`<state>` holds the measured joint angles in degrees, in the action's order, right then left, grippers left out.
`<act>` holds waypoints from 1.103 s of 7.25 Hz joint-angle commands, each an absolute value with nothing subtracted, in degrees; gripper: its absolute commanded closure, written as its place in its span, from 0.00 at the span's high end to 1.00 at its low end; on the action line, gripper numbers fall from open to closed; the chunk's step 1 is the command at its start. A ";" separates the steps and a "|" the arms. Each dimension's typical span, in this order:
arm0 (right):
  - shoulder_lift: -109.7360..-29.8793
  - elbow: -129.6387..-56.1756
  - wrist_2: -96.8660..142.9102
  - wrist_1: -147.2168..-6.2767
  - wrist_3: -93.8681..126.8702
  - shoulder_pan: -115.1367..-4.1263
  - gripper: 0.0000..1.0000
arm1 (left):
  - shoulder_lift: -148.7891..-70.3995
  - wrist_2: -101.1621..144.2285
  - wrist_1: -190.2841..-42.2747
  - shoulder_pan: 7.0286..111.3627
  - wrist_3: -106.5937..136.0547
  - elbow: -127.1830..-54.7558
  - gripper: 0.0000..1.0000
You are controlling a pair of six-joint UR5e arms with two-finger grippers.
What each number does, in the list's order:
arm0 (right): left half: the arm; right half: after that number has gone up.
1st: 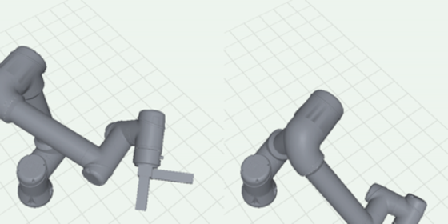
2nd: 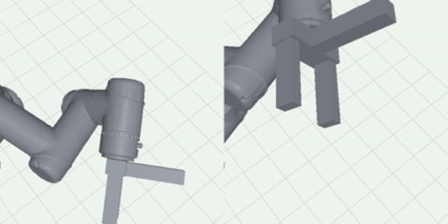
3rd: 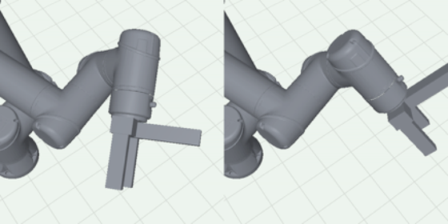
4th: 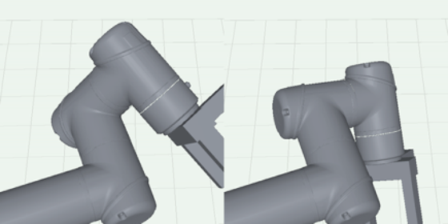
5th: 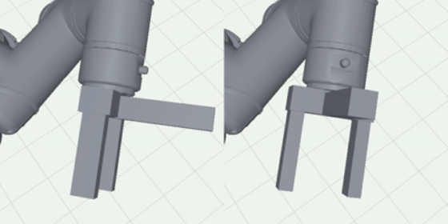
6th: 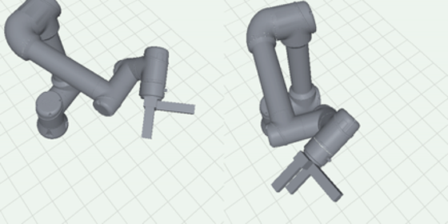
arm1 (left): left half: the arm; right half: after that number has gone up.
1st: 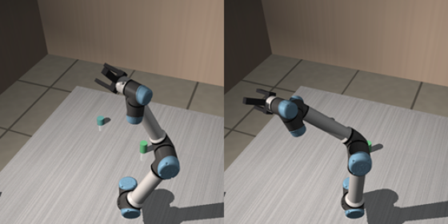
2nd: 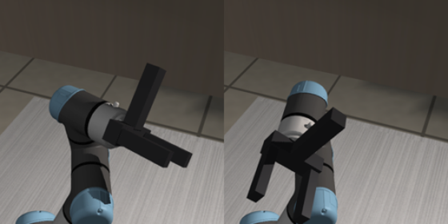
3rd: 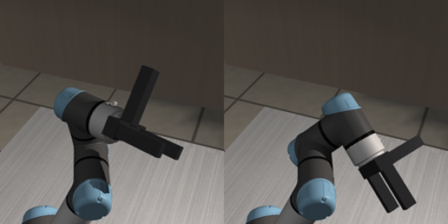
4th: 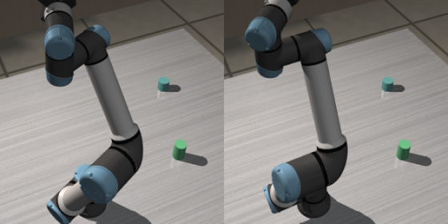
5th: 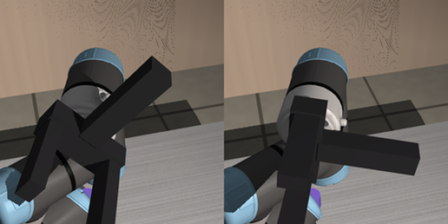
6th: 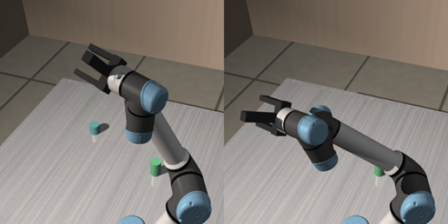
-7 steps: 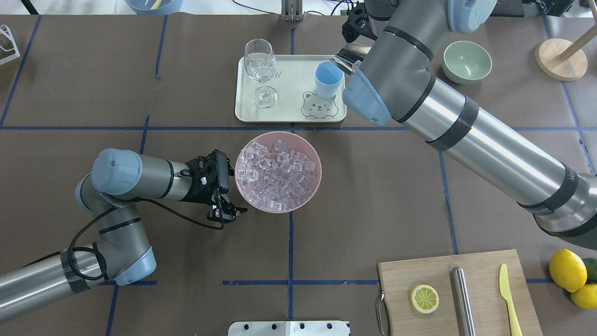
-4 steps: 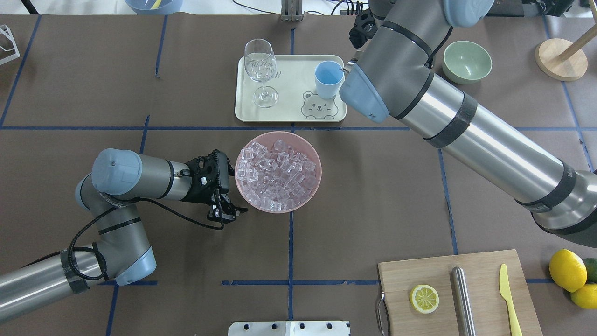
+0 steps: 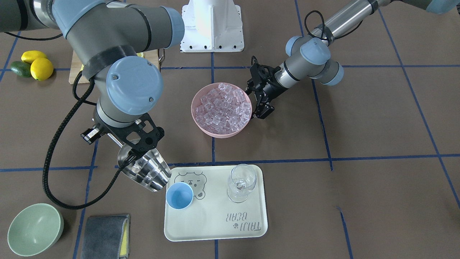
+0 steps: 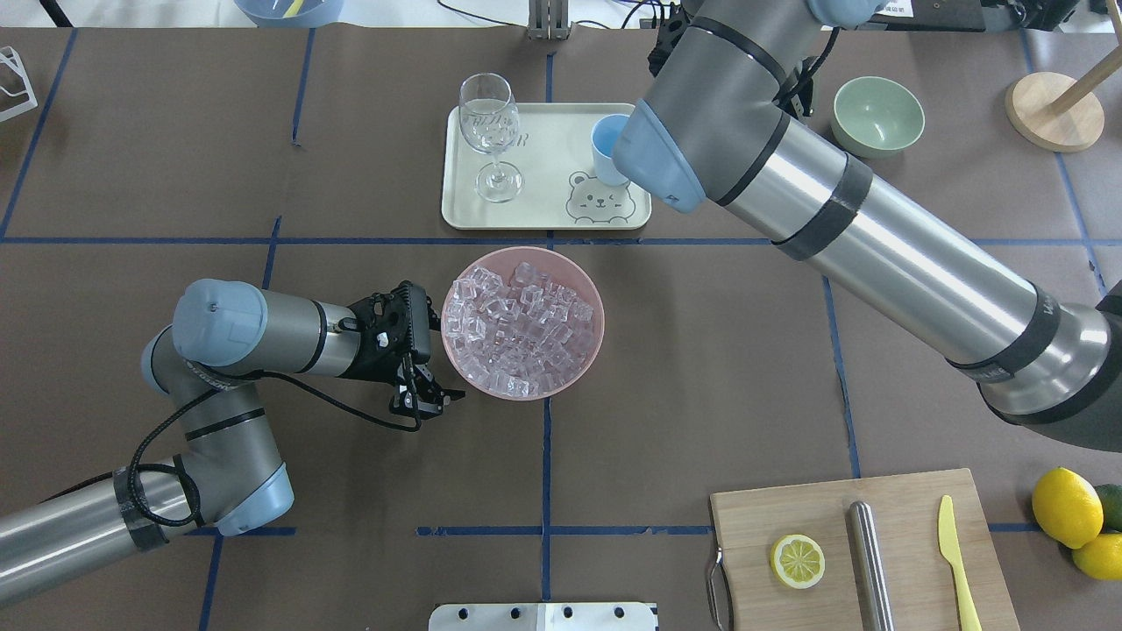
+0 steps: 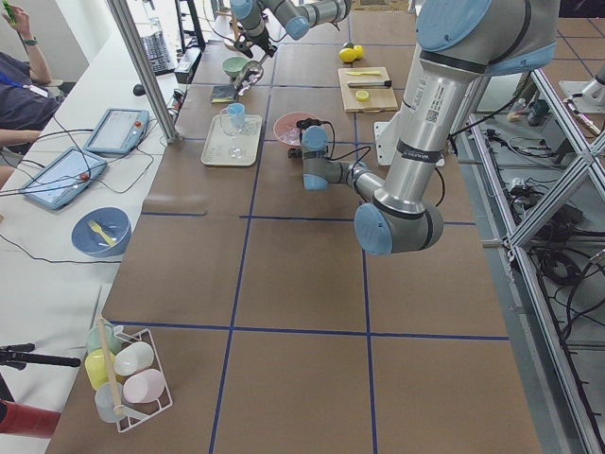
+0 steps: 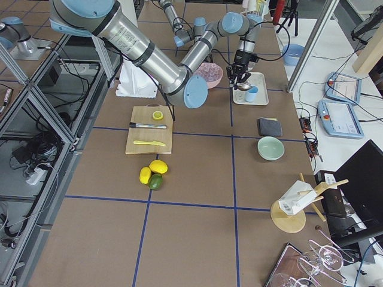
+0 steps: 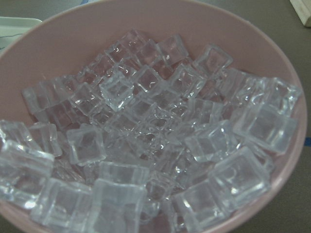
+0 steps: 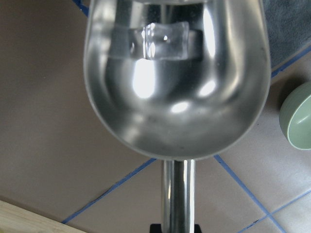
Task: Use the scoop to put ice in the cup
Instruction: 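Tilt the scoop with the right gripper to pour ice into the cup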
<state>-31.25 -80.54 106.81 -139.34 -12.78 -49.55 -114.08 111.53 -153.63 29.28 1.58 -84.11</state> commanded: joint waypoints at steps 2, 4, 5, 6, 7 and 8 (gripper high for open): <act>-29.79 -78.57 106.96 -139.39 -12.92 -49.57 0.00 | -114.08 111.53 -153.63 29.36 1.58 -84.11 1.00; -29.88 -78.57 106.79 -139.31 -12.92 -49.57 0.00 | -114.08 111.53 -153.63 29.36 1.58 -84.11 1.00; -29.88 -78.66 106.79 -139.31 -12.92 -49.57 0.00 | -114.08 111.53 -153.63 29.36 1.58 -84.11 1.00; -29.88 -78.66 106.96 -139.31 -12.92 -49.57 0.00 | -114.08 111.53 -153.63 29.36 1.58 -84.11 1.00; -29.97 -78.84 107.05 -139.05 -12.92 -49.57 0.00 | -114.08 111.53 -153.63 29.44 1.58 -84.11 1.00; -29.88 -78.92 107.49 -138.78 -12.92 -49.66 0.00 | -114.00 111.53 -153.63 29.44 1.58 -84.11 1.00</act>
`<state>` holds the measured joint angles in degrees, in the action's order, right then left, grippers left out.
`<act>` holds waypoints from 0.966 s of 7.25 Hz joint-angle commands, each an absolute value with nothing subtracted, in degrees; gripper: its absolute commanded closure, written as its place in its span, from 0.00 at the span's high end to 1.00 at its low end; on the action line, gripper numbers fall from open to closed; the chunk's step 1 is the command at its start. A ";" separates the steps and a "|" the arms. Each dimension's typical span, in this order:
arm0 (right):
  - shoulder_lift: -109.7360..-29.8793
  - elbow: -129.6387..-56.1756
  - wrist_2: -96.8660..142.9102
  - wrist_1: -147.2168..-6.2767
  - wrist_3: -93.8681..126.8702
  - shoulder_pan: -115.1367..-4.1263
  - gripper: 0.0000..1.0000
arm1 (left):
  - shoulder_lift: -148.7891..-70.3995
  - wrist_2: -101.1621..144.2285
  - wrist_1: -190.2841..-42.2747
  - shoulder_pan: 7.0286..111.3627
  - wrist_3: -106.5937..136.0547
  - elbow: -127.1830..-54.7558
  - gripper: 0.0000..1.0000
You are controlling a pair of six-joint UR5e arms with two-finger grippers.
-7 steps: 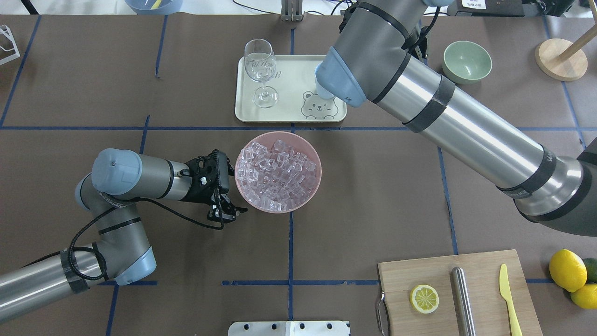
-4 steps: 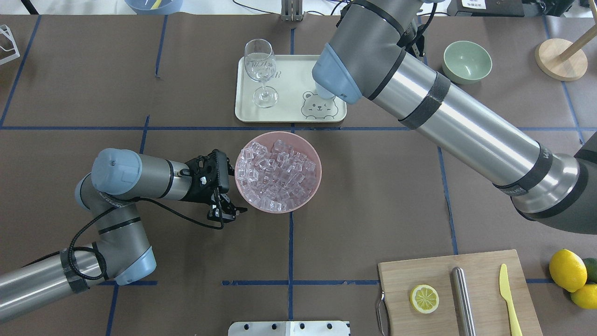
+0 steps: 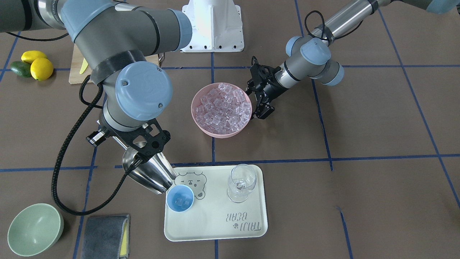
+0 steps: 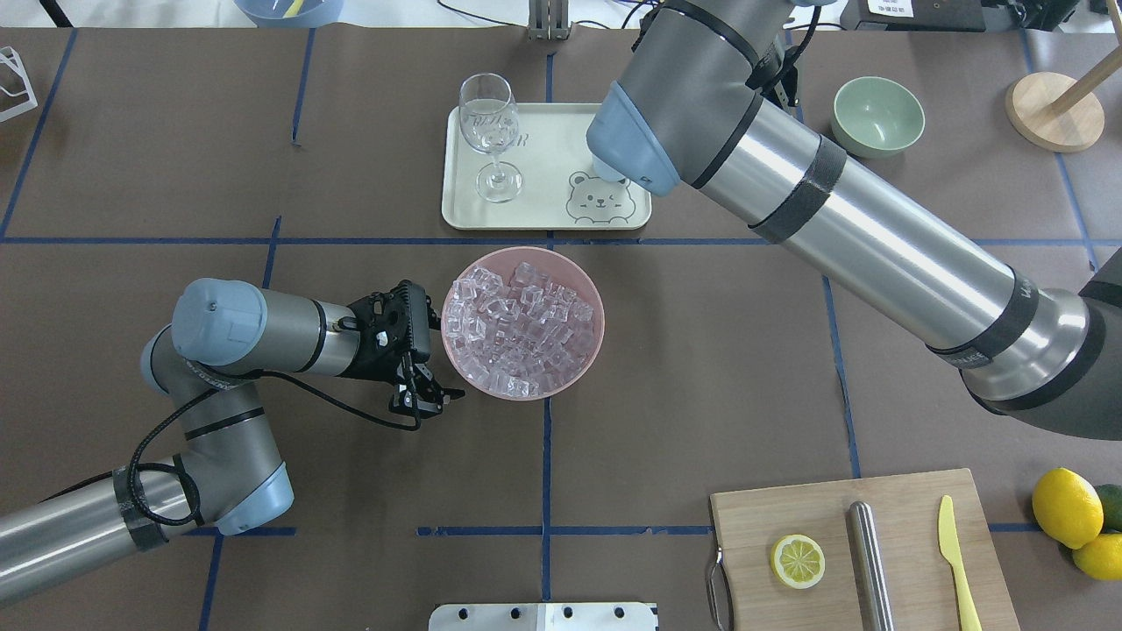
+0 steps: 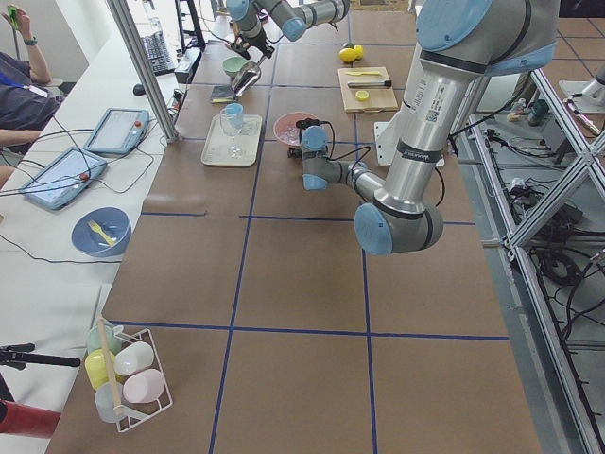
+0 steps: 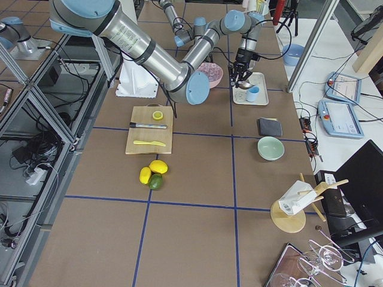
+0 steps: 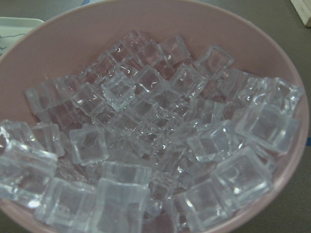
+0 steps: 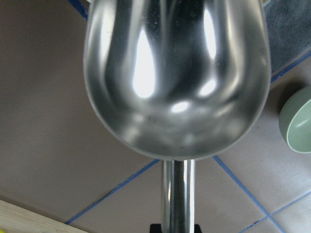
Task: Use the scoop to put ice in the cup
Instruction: 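Lift the empty scoop away from the cup and carry it back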
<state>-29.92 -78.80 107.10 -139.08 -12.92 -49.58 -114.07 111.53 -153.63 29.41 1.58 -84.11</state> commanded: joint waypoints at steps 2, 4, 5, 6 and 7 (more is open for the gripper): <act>-29.79 -79.36 112.90 -138.43 -11.79 -52.36 0.00 | -113.99 111.53 -153.63 29.53 1.58 -84.11 1.00; -29.97 -79.89 118.80 -137.99 -10.73 -57.19 0.00 | -113.99 111.53 -153.63 29.62 1.67 -84.11 1.00; -30.84 -81.81 121.96 -137.90 -4.89 -58.78 0.00 | -113.99 111.53 -153.63 29.62 1.67 -84.11 1.00; -34.33 -87.66 122.17 -138.07 1.34 -59.06 0.00 | -113.91 111.53 -153.63 29.62 1.58 -84.11 1.00; -41.33 -97.02 122.25 -137.90 8.37 -59.24 0.00 | -113.91 111.53 -153.63 29.62 1.58 -84.11 1.00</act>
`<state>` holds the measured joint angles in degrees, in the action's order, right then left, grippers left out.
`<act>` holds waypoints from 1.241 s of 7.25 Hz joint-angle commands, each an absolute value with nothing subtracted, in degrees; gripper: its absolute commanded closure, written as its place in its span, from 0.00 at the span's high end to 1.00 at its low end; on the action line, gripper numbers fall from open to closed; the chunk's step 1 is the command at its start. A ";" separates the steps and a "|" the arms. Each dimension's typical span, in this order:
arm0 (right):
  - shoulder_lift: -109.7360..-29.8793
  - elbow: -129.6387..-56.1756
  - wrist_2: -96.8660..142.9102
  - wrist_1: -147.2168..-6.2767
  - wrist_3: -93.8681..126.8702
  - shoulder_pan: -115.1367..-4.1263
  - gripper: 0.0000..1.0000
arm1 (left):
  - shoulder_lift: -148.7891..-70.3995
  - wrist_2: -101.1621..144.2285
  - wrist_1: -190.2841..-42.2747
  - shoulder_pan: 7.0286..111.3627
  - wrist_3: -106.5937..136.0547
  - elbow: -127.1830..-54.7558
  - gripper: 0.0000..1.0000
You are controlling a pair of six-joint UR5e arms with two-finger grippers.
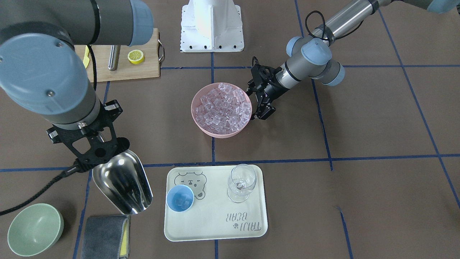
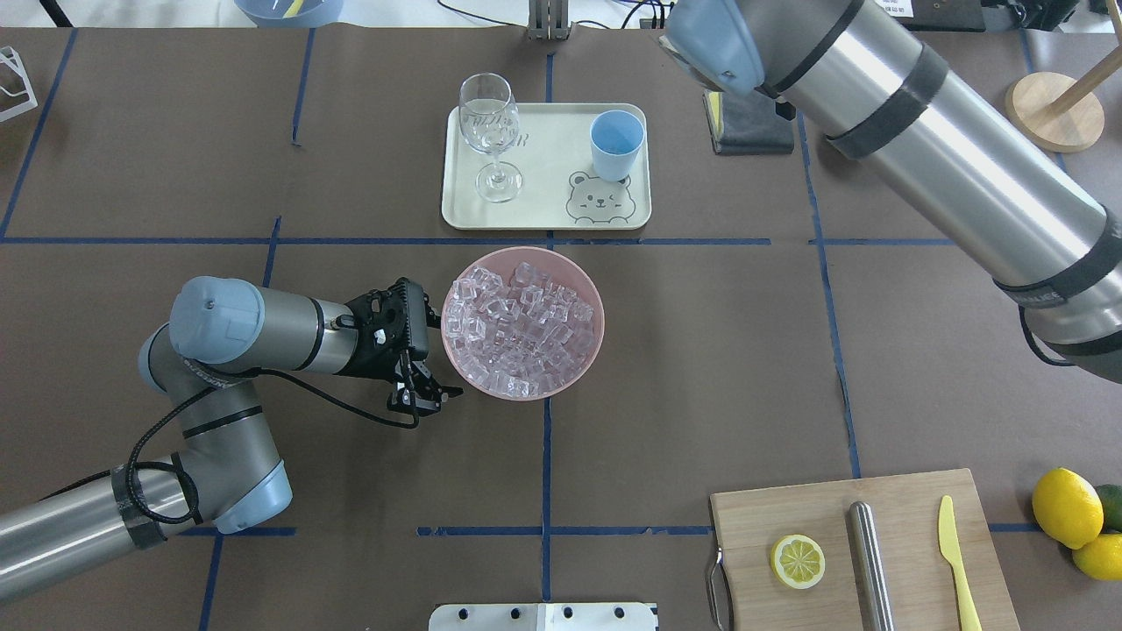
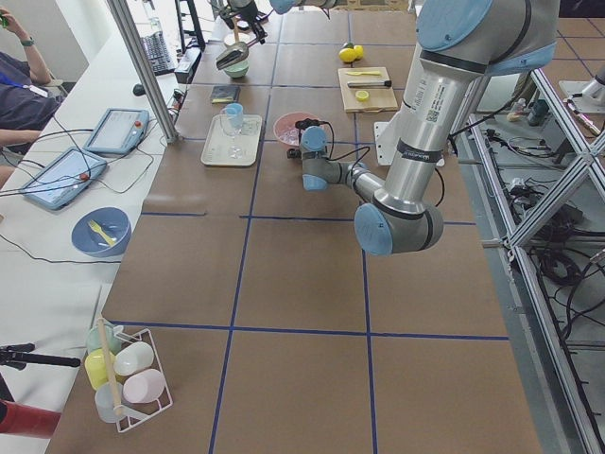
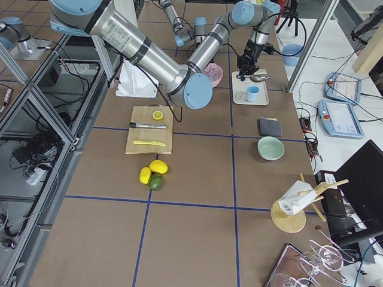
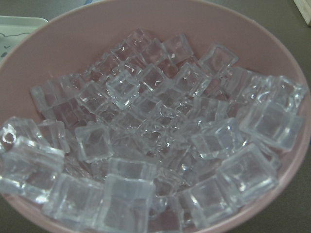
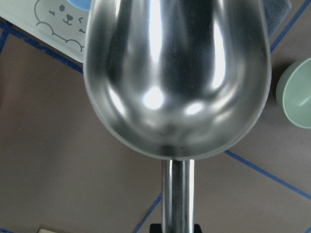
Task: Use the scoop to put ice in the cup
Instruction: 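Lift the empty scoop away from the cup and carry it back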
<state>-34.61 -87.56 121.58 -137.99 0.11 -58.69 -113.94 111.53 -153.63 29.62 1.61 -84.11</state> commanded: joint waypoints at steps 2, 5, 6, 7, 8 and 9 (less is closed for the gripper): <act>-53.12 -110.42 122.69 -137.72 18.58 -59.67 0.00 | -113.91 111.53 -153.63 29.62 1.67 -84.11 1.00; -73.33 -121.19 124.10 -124.97 28.35 -59.33 0.00 | -113.91 111.53 -153.63 29.62 1.67 -84.11 1.00; -78.78 -121.11 123.93 -116.02 34.04 -57.06 0.00 | -113.99 111.53 -153.63 29.62 1.76 -84.11 1.00; -84.41 -119.90 123.93 -105.05 38.02 -55.48 0.00 | -113.91 111.53 -153.63 29.62 1.67 -84.11 1.00; -88.46 -118.32 123.75 -95.37 43.54 -53.11 0.00 | -113.99 111.53 -153.63 29.62 1.76 -84.11 1.00; -90.16 -115.78 123.23 -87.44 50.47 -49.69 0.00 | -113.91 111.53 -153.63 29.62 1.84 -84.11 1.00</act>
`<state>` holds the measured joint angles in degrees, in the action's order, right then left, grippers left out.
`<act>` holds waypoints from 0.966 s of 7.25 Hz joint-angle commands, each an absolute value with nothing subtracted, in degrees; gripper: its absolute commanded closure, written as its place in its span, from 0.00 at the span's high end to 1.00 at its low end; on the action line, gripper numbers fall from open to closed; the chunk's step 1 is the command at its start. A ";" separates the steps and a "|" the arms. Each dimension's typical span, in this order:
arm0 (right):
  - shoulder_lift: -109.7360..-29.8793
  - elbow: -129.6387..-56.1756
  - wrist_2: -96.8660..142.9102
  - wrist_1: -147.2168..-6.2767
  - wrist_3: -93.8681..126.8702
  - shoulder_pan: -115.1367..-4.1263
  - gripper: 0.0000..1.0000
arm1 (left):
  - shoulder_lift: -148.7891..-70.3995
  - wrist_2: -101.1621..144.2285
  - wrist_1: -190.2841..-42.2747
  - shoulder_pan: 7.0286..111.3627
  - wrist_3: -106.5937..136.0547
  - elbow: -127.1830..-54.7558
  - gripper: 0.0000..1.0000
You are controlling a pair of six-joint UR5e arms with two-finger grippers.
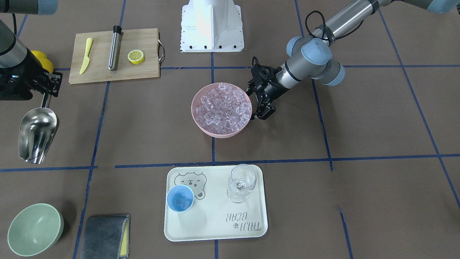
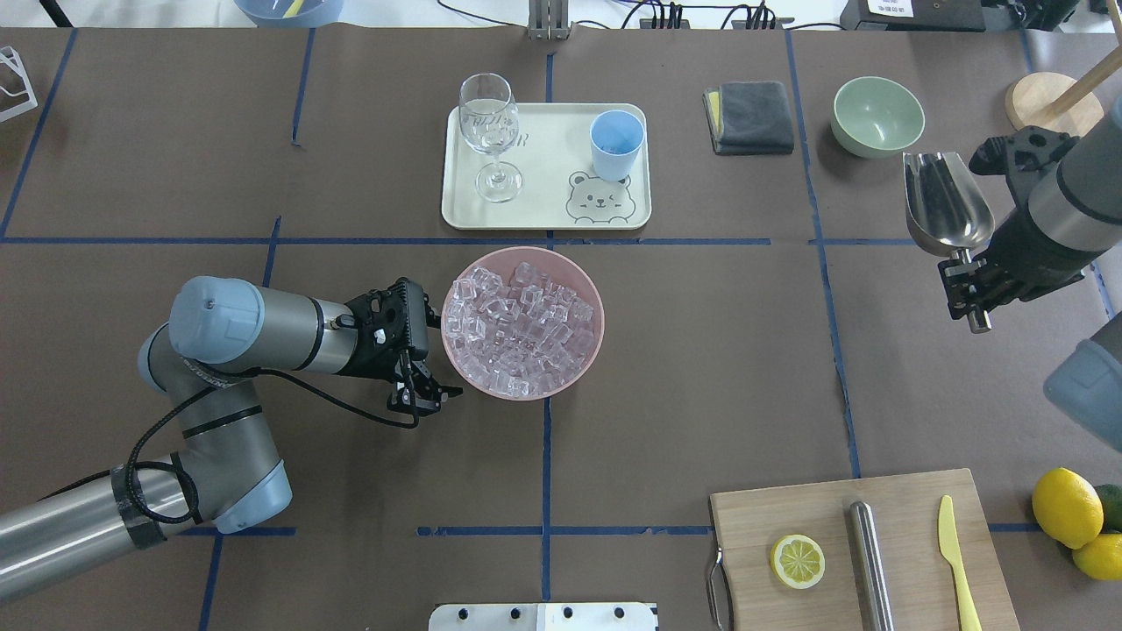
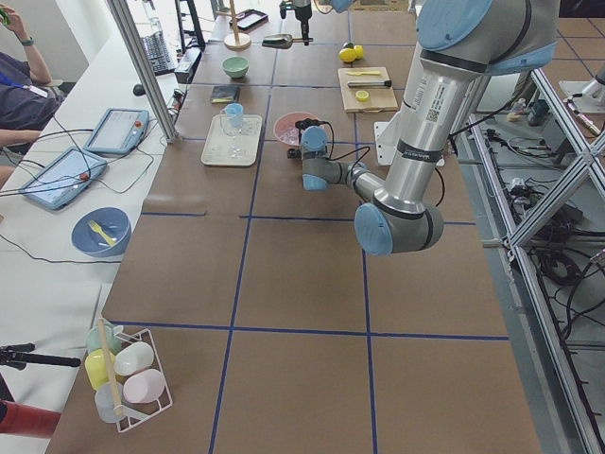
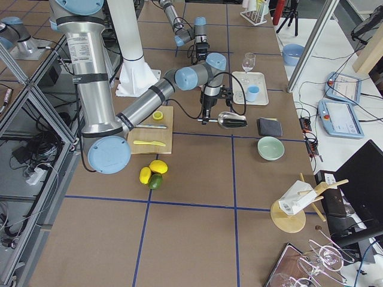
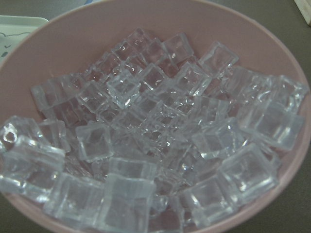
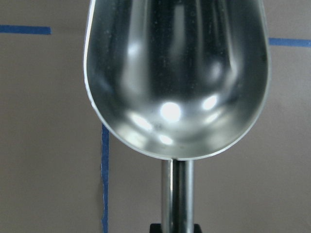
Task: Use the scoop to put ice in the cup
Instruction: 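Lower the scoop onto the table at its original spot with the right gripper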
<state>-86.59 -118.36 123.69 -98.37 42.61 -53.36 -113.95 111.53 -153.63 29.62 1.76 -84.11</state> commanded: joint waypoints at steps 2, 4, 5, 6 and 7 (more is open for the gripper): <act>-94.55 -114.79 121.56 -81.31 54.05 -44.84 0.00 | -113.91 111.53 -153.63 29.62 2.11 -84.11 1.00; -94.92 -114.35 122.08 -81.47 54.23 -43.42 0.00 | -113.91 111.53 -153.63 29.62 2.11 -84.11 1.00; -94.92 -113.56 121.91 -81.39 54.23 -42.11 0.00 | -113.91 111.53 -153.63 29.53 2.11 -84.11 1.00; -94.75 -113.12 121.64 -81.39 54.32 -40.97 0.00 | -113.99 111.53 -153.63 29.53 2.11 -84.11 1.00; -94.66 -113.12 121.64 -81.39 54.32 -40.52 0.00 | -113.99 111.53 -153.63 29.53 2.11 -84.11 1.00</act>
<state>-94.76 -113.40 121.75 -81.41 54.27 -41.48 -113.96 111.53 -153.63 29.54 2.11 -84.11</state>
